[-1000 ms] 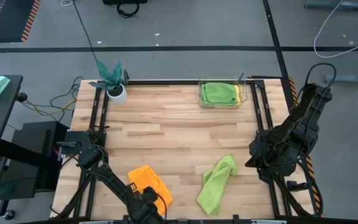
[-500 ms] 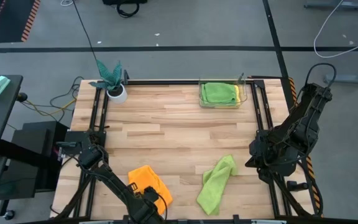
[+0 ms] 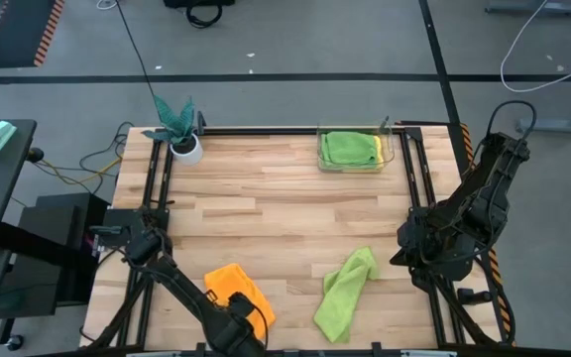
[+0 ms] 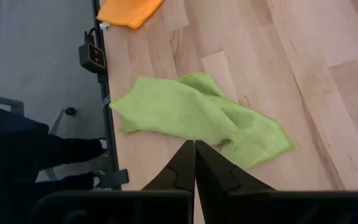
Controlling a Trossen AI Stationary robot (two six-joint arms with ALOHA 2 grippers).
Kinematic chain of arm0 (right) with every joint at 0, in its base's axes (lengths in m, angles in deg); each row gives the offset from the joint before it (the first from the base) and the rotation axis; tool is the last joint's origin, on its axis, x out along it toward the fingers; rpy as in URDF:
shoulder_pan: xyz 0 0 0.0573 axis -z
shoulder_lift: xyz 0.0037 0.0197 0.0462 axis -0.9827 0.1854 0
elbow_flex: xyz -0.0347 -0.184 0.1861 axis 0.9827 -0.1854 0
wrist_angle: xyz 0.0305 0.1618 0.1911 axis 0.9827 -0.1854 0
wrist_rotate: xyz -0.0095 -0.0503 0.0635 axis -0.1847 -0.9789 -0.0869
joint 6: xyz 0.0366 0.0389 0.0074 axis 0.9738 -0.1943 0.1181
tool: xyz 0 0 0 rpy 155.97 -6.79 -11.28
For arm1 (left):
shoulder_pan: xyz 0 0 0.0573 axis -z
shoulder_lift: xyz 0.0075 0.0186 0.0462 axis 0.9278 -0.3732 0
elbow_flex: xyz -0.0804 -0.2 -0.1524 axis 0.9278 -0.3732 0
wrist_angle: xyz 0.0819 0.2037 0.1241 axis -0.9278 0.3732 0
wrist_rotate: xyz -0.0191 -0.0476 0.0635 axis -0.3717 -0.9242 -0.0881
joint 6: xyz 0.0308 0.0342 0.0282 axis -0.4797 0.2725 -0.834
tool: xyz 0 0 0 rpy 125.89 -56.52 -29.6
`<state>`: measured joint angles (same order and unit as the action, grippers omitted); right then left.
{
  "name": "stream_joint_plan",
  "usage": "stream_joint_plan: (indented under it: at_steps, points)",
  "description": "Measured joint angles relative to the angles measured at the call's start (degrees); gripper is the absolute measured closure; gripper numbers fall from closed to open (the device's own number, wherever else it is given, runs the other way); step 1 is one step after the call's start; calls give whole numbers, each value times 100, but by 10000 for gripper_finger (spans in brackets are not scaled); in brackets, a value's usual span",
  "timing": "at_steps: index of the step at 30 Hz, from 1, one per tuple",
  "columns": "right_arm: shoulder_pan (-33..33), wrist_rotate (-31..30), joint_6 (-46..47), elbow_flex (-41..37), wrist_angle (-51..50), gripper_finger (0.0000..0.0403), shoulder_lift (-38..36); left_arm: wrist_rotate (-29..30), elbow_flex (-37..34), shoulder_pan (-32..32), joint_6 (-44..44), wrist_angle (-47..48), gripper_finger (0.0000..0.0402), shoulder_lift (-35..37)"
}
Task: Fold microfiber towels
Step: Fold the orange towel
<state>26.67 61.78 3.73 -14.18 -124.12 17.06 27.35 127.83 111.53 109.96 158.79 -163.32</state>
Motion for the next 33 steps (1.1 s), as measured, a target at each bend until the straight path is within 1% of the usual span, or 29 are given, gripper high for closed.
stream_joint_plan:
  at_steps: [3,7,15,18,22,25,28,33]
  points:
    - [0,-26,-21,0,0,386,-2,336,454,-101,-34,578,397,3]
    - [0,-114,-26,0,1,386,-1,694,935,-266,-71,1094,398,4]
    - [0,-157,113,0,90,386,0,1222,1290,-770,-743,1061,399,35]
    - [0,-409,152,0,210,386,0,1424,1334,-1027,-1071,1055,400,42]
    - [0,-738,151,0,220,386,0,1531,1332,-1401,-1569,1059,400,42]
    - [0,-1109,303,-77,370,386,-1,1607,1333,-1663,-1967,1055,400,42]
    - [75,-1200,316,-316,746,386,-2,1821,1468,-1895,-2326,1062,401,48]
    - [325,-1097,132,-1026,1599,391,0,2399,1986,-2294,-2841,1067,401,173]
